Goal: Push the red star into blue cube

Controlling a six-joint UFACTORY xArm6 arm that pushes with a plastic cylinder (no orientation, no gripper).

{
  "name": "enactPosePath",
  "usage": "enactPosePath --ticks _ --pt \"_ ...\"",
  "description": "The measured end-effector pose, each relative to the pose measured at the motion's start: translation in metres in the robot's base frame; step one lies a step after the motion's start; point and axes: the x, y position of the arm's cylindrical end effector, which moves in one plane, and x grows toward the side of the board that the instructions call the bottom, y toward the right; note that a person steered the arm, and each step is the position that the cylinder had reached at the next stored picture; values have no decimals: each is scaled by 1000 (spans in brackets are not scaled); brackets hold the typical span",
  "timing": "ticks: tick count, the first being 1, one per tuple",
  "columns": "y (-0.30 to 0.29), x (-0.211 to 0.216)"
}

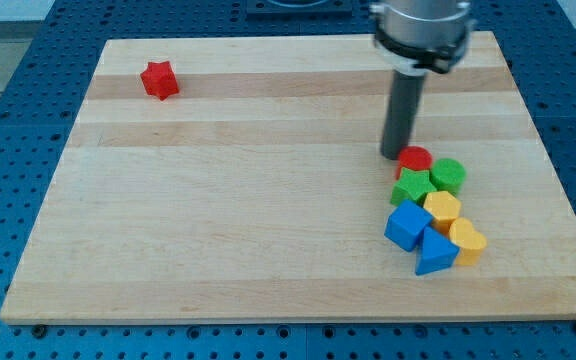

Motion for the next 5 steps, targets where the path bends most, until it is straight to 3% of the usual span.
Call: enactPosePath --ticks 1,4,5 --pt "-66 -18" --pt "-249 -214" --pt "-356 -214"
